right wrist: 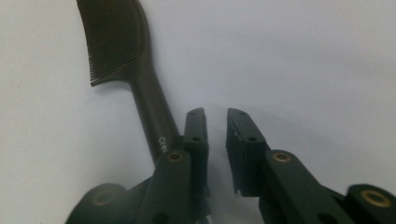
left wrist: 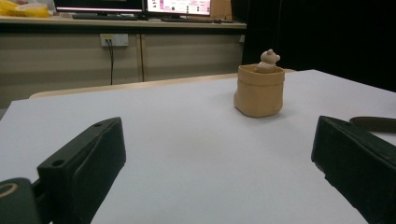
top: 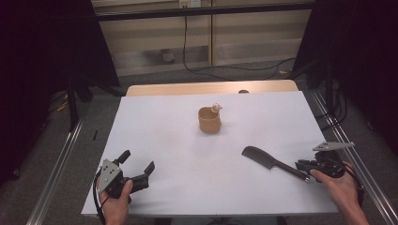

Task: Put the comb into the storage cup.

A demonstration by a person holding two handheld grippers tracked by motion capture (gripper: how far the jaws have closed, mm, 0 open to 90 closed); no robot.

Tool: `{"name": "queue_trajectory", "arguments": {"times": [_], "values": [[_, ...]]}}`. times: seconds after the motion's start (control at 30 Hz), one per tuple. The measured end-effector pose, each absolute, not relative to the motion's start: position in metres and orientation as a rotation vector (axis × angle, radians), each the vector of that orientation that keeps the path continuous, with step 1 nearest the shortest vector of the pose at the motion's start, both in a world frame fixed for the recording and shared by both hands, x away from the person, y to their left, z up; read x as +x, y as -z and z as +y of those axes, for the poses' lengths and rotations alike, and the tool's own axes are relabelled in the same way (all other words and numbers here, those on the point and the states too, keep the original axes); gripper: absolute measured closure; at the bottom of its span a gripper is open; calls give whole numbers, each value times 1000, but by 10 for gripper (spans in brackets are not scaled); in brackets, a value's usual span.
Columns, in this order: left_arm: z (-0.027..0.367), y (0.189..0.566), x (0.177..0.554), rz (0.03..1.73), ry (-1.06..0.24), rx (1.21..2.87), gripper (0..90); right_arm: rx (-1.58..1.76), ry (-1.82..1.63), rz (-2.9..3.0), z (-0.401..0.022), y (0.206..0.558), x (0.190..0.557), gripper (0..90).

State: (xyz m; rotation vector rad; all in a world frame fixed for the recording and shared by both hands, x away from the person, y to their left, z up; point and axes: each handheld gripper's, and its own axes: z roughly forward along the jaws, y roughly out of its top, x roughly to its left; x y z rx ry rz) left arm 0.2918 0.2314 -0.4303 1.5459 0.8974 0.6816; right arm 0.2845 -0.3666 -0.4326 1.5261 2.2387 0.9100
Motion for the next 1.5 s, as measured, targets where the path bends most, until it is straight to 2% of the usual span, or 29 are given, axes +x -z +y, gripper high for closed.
{"name": "queue_trajectory", "arguments": {"times": [0.13,0.27,0.3,0.4,0.43,0.5,0.53,0.57,0.6,0.63,0.8,0.83,1.1,1.2,1.23,1.5], "values": [[231,430,292,897,-685,1550,31,1510,-969,2191,-373,430,283,676],[231,430,292,898,-682,1548,31,1502,-1018,2155,-376,428,283,526],[231,430,292,897,-682,1548,31,1502,-1018,2155,-376,428,283,526],[231,430,292,897,-683,1548,31,1488,-1048,2131,-377,426,283,418],[231,430,292,897,-683,1547,31,1482,-1066,2103,-377,425,282,318],[231,430,292,897,-683,1547,31,1469,-1075,2101,-377,424,282,311],[231,430,292,897,-682,1548,31,1451,-1105,2093,-377,423,282,233],[231,430,292,897,-683,1548,31,1451,-1105,2093,-377,423,282,233],[231,430,292,897,-685,1549,31,1444,-1116,2086,-377,422,282,181],[231,430,292,900,-682,1546,31,1440,-1120,2090,-375,421,283,71],[232,430,291,902,-687,1545,31,1435,-1134,2083,-373,415,282,56],[232,430,291,902,-688,1543,31,1424,-1173,2107,-371,413,281,30],[231,430,293,898,-685,1545,31,1387,-1238,2231,-357,404,272,46],[231,430,292,894,-687,1553,31,1388,-1230,2247,-355,404,272,100],[231,430,292,894,-689,1553,31,1394,-1231,2247,-353,404,275,65],[231,430,293,896,-689,1551,31,1290,-1200,2337,-344,405,296,69]]}}
